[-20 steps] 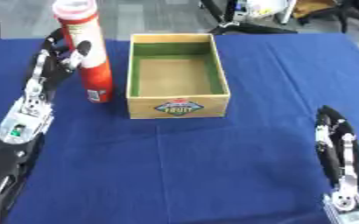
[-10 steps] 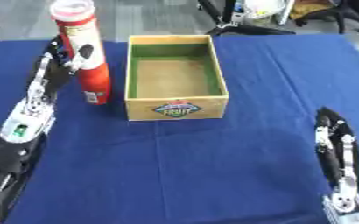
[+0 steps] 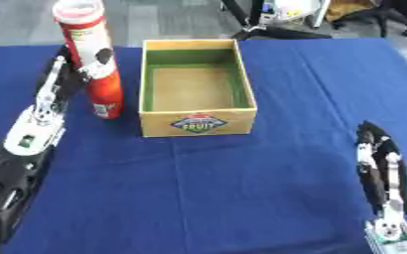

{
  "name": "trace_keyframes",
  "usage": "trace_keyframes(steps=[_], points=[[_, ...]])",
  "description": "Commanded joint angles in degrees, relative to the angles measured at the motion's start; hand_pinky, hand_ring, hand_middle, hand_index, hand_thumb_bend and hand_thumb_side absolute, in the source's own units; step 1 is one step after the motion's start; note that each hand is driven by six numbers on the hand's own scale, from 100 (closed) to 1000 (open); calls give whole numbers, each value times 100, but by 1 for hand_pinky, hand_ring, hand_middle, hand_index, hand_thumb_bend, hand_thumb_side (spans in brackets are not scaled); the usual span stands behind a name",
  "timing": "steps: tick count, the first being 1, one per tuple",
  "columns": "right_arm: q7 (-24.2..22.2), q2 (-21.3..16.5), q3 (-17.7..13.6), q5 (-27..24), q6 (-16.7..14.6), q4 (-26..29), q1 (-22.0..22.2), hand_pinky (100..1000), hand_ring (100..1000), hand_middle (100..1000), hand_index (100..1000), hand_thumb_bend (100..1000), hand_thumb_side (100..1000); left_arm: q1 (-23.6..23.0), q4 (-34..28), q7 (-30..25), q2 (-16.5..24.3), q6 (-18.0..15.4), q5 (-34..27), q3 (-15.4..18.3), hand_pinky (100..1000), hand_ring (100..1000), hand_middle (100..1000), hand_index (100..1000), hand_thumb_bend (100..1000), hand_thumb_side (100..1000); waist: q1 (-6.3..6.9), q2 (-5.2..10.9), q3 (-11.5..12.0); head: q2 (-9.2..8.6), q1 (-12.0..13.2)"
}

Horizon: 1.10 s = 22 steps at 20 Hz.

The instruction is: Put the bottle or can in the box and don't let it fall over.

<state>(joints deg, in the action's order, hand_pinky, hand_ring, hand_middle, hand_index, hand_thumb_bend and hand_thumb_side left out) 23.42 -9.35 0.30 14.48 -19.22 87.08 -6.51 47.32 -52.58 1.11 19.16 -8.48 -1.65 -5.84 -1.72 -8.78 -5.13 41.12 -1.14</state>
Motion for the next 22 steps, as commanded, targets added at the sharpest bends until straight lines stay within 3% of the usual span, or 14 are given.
trace_keyframes(steps=[1,11,15,18,19,22], points=[[-15,-53,-4,-21,-9,50,-64,761,821,775,848,100,824,160,13,-107,69,17,90,-25,842,893,931,970,675,600,5,63,-13,-65,4],[-21,-49,-7,-27,-8,46,-71,761,821,775,849,100,822,206,178,-237,35,-34,241,-25,789,822,858,948,580,531,0,68,-32,-61,0],[-17,-49,-13,-30,-6,45,-73,761,821,775,849,100,823,199,196,-313,38,-109,282,-28,733,747,764,902,410,345,-2,70,-33,-58,-4],[-20,-50,-14,-28,-3,44,-72,761,821,775,849,100,820,191,209,-425,46,-181,318,-28,668,649,655,855,191,135,-3,72,-30,-59,-9],[-21,-50,-14,-27,-2,44,-72,761,821,775,849,100,819,191,217,-456,47,-193,327,-23,638,611,611,835,113,100,-3,72,-29,-56,-9],[-24,-50,-13,-26,1,42,-70,761,821,775,849,100,818,194,221,-462,51,-218,326,-1,516,497,487,754,100,101,-6,75,-27,-54,-9]])
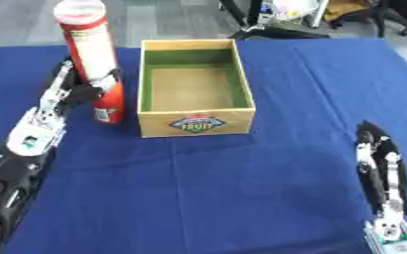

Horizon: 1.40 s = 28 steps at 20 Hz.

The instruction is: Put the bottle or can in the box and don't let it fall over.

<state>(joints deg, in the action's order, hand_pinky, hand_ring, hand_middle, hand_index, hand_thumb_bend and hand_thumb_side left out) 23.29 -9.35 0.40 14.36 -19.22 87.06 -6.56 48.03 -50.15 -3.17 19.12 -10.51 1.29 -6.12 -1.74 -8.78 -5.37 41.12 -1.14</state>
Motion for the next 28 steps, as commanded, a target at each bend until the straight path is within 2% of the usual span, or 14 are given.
trace_keyframes(steps=[1,5,8,12,15,22,28], points=[[-10,-50,-23,-15,2,42,-66,761,821,775,848,100,818,123,-30,-6,60,-23,15,33,491,476,465,735,100,125,-5,75,-5,-55,-8],[-8,-49,-23,-16,5,36,-67,761,821,775,848,100,818,143,-248,76,140,-54,-73,20,450,443,427,702,100,152,-6,84,-21,-46,-7],[-4,-52,-25,-16,3,29,-65,761,821,775,848,100,819,220,-661,75,237,-32,-204,-24,445,441,424,698,100,148,2,99,-27,-43,-18],[-13,-52,-15,-13,-3,17,-65,761,821,775,848,100,820,461,-1249,52,321,47,-395,-86,438,436,417,692,100,142,13,119,-46,-25,-8],[-27,-45,7,-19,-10,5,-67,761,821,775,848,100,824,695,-1407,9,271,148,-442,-183,435,434,415,688,100,132,16,134,-82,-22,14],[-100,4,88,-48,-31,-13,-130,762,822,775,848,100,826,1035,-819,-281,-219,163,-91,-476,442,437,417,690,100,112,-20,107,-263,-41,120],[-163,70,145,-75,-53,-14,-231,762,822,775,848,100,825,1088,-77,-300,-633,-205,-65,-460,452,435,407,690,100,100,-63,46,-431,-82,163]])
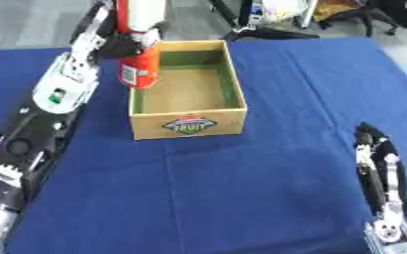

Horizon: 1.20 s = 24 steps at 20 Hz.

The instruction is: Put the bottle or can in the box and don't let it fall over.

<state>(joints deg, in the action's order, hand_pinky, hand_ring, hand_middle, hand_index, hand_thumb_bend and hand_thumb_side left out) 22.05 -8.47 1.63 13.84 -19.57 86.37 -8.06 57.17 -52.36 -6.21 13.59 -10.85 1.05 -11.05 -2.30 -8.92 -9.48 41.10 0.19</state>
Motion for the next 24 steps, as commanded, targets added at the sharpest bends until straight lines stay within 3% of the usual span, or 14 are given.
trace_keyframes(steps=[1,6,8,9,10,11,13,15,20,24], points=[[-48,-9,27,-22,-20,54,-98,762,822,775,848,100,825,158,221,16,-124,-241,-104,37,452,433,405,689,100,100,-10,50,-42,-83,35],[-54,10,19,-11,-25,51,-138,762,822,775,848,100,823,43,389,59,-196,-464,-348,1,503,467,436,714,100,100,-12,23,-75,-78,14],[-50,10,13,-6,-24,48,-142,762,822,775,848,100,822,-10,358,101,-163,-513,-338,-12,616,566,537,788,113,100,-8,22,-68,-73,0],[-47,8,9,-5,-24,47,-143,762,822,775,848,100,822,-36,321,124,-140,-536,-322,-20,704,674,662,851,295,192,-7,22,-62,-72,-9],[-43,6,5,-2,-24,46,-143,762,822,775,848,100,822,-65,255,136,-98,-566,-275,-36,741,727,727,880,384,247,-4,23,-54,-72,-17],[-41,4,1,1,-24,46,-142,762,822,775,848,100,821,-94,182,143,-59,-592,-211,-50,779,775,786,913,569,366,-3,25,-45,-71,-24],[-32,-2,-10,9,-20,43,-138,762,822,775,848,100,820,-165,-16,126,37,-667,-67,-90,827,839,856,937,740,436,3,29,-21,-66,-45],[-26,-7,-18,16,-19,40,-136,762,822,775,848,100,821,-262,-260,60,181,-732,122,-132,874,894,907,958,833,471,12,32,2,-65,-69],[16,-35,-56,28,-14,38,-119,762,822,775,847,100,823,-579,-1004,-128,576,-681,652,-228,912,945,962,981,924,581,39,30,76,-53,-147],[25,-38,-66,40,-15,42,-121,762,822,775,847,100,822,-845,-1522,-211,770,-507,918,-237,913,953,974,987,900,613,38,29,109,-60,-186]])
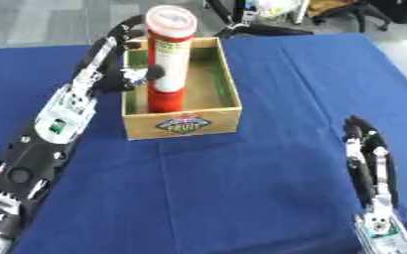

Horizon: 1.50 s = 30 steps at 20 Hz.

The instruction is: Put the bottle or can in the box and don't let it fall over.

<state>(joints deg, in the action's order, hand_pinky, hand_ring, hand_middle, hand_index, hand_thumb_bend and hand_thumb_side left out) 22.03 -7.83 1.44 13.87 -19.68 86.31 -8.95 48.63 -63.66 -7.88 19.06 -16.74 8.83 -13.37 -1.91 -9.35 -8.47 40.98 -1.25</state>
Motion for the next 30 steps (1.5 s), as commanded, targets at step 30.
trace_keyframes(steps=[30], points=[[167,-235,-151,44,23,51,189,761,822,775,849,100,820,-3751,-3593,1580,171,788,-411,1438,893,928,964,976,655,630,79,158,711,97,4]])
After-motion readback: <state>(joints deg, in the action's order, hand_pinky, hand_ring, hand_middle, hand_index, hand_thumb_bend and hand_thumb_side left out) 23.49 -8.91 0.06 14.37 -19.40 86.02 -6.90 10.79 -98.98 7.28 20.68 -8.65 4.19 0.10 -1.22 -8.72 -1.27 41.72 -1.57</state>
